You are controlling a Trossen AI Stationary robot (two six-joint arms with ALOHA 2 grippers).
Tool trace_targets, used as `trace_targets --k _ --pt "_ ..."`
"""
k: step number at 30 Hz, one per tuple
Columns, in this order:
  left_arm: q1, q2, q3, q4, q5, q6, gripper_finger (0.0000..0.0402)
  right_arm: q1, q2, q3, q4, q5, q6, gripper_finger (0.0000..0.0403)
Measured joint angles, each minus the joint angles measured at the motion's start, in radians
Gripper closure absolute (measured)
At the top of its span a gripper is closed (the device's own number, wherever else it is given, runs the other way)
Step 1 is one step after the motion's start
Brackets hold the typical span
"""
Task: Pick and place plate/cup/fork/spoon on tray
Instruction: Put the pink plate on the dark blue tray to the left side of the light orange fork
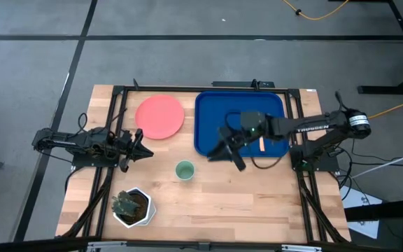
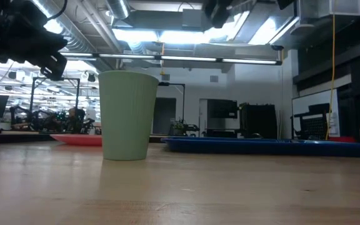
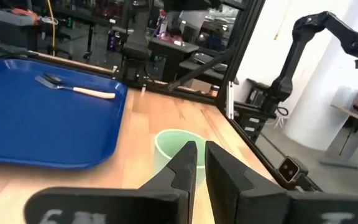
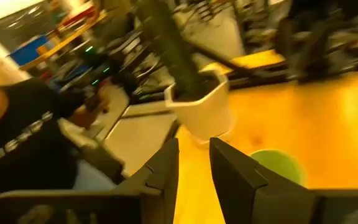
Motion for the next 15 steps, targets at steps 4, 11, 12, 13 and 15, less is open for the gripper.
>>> trace_targets --k 4,11,12,13,15 --pt "0.000 0.001 0.000 0.008 -0.012 0.001 0.0374 0.080 0.000 -0.001 -0.004 0.013 0.096 0.0308" --pt "0.000 0.000 0.000 0.144 -0.106 -0.001 0.0374 0.201 -0.005 -0.065 -0.040 0.153 0.130 0.0308" --pt "0.000 0.000 0.001 0.154 -0.099 -0.003 0.0374 0.217 -0.017 -0.090 -0.046 0.204 0.138 0.0308" --pt "0.000 0.000 0.004 0.154 -0.095 -0.005 0.0374 0.232 -0.034 -0.119 -0.052 0.248 0.152 0.0308" --pt "0.000 0.001 0.019 0.155 -0.093 -0.005 0.0374 0.266 -0.097 -0.195 -0.038 0.334 0.192 0.0308"
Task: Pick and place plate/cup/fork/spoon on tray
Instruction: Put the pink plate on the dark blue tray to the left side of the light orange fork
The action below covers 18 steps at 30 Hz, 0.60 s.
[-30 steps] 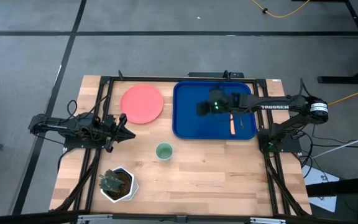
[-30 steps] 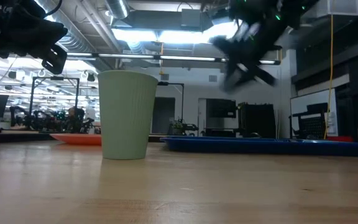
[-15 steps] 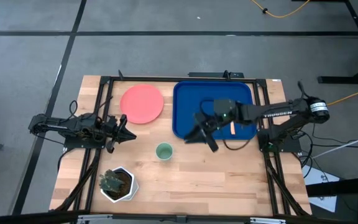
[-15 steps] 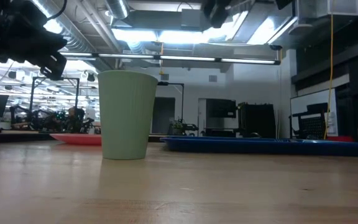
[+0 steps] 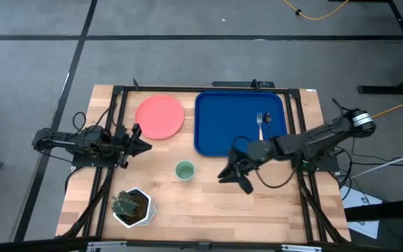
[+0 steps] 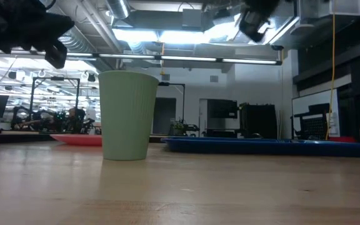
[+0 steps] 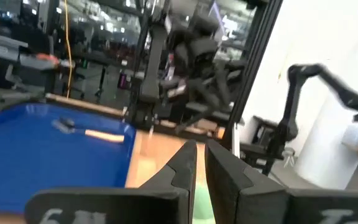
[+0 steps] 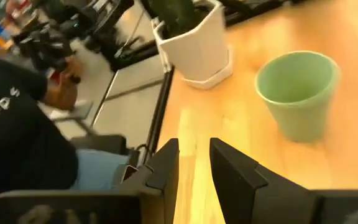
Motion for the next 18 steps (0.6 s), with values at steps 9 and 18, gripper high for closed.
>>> trace_targets --k 9,18 --pt "0.000 0.000 0.048 0.006 -0.016 0.046 0.0374 0.141 -0.364 -0.403 0.445 0.252 -0.216 0.0308" --pt "0.000 0.000 0.055 0.012 -0.073 0.084 0.0374 0.089 -0.583 -0.715 0.588 0.243 -0.245 0.0308"
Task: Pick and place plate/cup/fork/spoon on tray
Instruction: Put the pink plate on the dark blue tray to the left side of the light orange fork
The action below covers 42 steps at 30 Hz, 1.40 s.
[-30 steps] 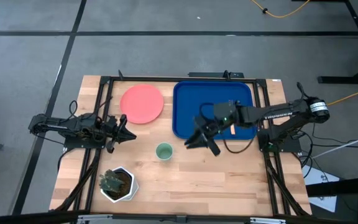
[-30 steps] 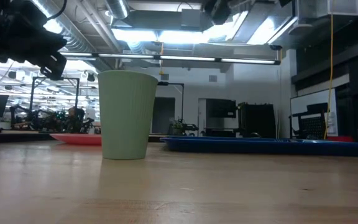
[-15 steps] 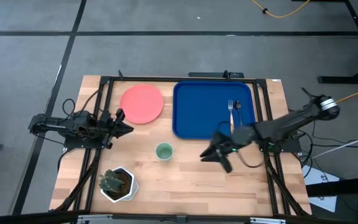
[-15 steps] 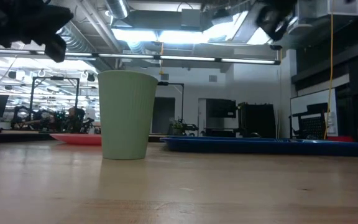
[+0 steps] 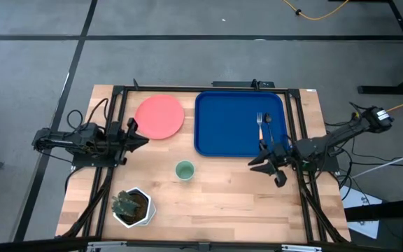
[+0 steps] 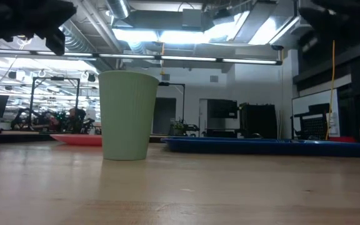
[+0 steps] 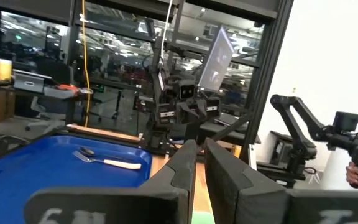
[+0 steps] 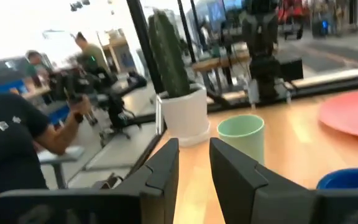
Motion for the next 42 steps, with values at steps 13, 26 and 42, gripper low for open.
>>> trace_targets --k 13,26,42 --pt "0.000 0.000 0.000 0.000 -0.016 0.001 0.0374 -0.132 -0.204 -0.118 -0.006 -0.175 -0.110 0.0308" --pt "0.000 0.000 0.000 0.000 -0.038 0.045 0.0374 -0.275 -0.325 -0.117 -0.416 -0.198 -0.077 0.0308" --pt "0.001 0.000 0.001 0.342 -0.083 0.190 0.0374 -0.275 -0.490 -0.117 -0.660 -0.126 -0.155 0.0308"
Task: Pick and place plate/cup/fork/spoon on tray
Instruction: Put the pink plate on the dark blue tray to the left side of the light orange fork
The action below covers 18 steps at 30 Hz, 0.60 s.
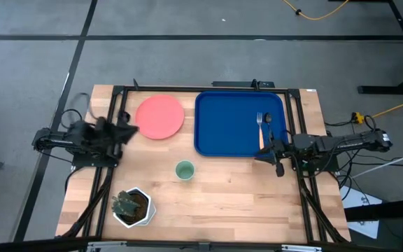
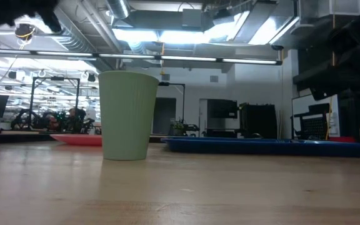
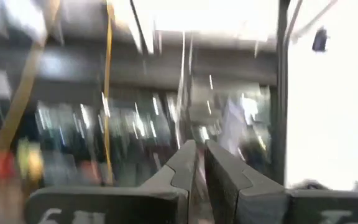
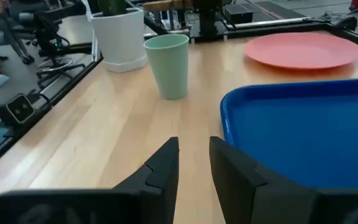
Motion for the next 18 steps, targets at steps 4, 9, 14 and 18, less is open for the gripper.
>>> trace_targets --k 4,9,14,18 --pt "0.000 -0.001 0.004 0.229 -0.010 0.264 0.0374 0.000 -0.002 0.000 0.000 0.000 0.036 0.0308" --pt "0.000 0.017 0.113 0.034 -0.186 0.379 0.0374 0.000 -0.002 0.000 0.000 0.000 0.075 0.0308" --pt "0.000 0.143 0.261 -0.239 -0.439 0.411 0.0374 0.000 -0.002 0.000 0.000 0.001 0.039 0.0308" --pt "0.000 0.276 0.370 -0.462 -0.556 0.405 0.0374 0.000 -0.001 0.000 0.000 0.001 -0.010 0.0308"
